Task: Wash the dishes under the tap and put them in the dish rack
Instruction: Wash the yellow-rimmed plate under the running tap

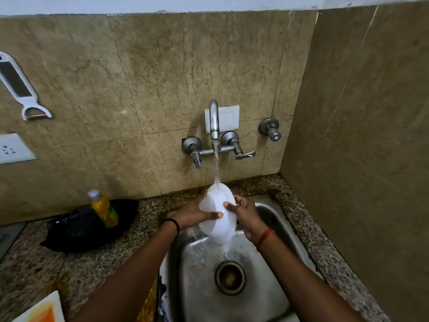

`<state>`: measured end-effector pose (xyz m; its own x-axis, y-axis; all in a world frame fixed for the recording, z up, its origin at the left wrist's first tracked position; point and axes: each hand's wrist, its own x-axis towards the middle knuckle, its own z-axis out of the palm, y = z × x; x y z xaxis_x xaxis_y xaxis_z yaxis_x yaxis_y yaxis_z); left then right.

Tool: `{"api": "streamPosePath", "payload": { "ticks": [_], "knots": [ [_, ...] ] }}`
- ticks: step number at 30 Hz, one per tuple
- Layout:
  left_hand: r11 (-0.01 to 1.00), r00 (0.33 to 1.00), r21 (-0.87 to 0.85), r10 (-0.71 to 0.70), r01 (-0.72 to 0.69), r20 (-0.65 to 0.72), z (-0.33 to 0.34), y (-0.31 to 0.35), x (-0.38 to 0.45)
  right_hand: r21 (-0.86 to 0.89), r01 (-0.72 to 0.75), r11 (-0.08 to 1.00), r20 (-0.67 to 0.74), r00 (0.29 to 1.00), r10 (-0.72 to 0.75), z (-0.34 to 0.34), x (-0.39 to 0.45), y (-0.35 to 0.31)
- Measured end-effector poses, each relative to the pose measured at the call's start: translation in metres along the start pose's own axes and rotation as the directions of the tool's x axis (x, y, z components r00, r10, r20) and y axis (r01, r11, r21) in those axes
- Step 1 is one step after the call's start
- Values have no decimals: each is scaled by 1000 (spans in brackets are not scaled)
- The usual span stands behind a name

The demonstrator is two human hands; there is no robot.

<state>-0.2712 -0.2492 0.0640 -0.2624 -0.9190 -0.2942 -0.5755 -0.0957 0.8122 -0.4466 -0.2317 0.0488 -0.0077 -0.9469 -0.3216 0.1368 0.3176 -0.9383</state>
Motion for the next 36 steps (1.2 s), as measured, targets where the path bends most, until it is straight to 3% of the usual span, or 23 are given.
{"api": "streamPosePath", "payload": {
  "ticks": [3, 6, 8, 10, 12, 14, 18, 20, 21, 24, 25, 26, 27, 29, 31, 33, 36],
  "knots": [
    [848, 971, -485, -133, 215, 199, -7, 7, 2, -328, 174, 929, -25, 981, -193, 2, -6, -3],
    [761, 954, -579, -190, 292, 232, -7, 18, 6, -626, 276, 729, 59, 949, -309, 3, -16, -4],
    [736, 953, -606, -249, 302, 172, -2, 24, 11, -777, 381, 501, 189, 900, -393, 3, -21, -3],
    [681, 945, -665, -304, 306, 124, 3, 28, 13, -837, 467, 286, 321, 841, -435, 2, -22, -3],
    [611, 939, -733, -327, 299, 111, 5, 28, 14, -848, 501, 177, 388, 811, -438, 0, -21, -5],
    [548, 943, -792, -319, 269, 100, 6, 25, 13, -841, 513, 173, 420, 820, -389, -2, -19, -9],
    [425, 971, -894, -233, 144, 46, 7, 15, 6, -723, 496, 481, 396, 868, -300, -1, -15, -16],
    [351, 982, -933, -186, 84, 18, 10, 9, 5, -706, 485, 516, 332, 870, -364, 0, -10, -21],
    [314, 986, -947, -168, 60, 7, 12, 8, 4, -747, 481, 459, 315, 864, -393, -1, -7, -23],
    [250, 988, -968, -151, 19, -19, 17, 5, 1, -903, 421, 84, 328, 803, -497, -3, 1, -25],
    [243, 987, -970, -159, 10, -30, 18, 3, 1, -930, 366, 9, 303, 781, -546, -4, 3, -23],
    [237, 984, -972, -174, 5, -38, 18, 1, 1, -951, 310, 17, 240, 768, -594, -5, 4, -22],
    [230, 980, -973, -193, 4, -41, 17, -1, 1, -955, 274, 110, 148, 767, -625, -7, 6, -21],
    [221, 970, -975, -239, 15, -39, 16, -3, 0, -858, 259, 443, -36, 831, -555, -10, 9, -22],
    [224, 961, -974, -276, 36, -28, 16, -4, -1, -627, 239, 741, -85, 925, -370, -12, 14, -25],
    [256, 952, -965, -306, 65, -17, 16, -5, -3, -451, 182, 874, -92, 964, -248, -14, 20, -26],
    [370, 938, -922, -345, 116, -20, 13, -5, -4, -258, -30, 966, -147, 989, -9, -17, 26, -22]
  ]
}}
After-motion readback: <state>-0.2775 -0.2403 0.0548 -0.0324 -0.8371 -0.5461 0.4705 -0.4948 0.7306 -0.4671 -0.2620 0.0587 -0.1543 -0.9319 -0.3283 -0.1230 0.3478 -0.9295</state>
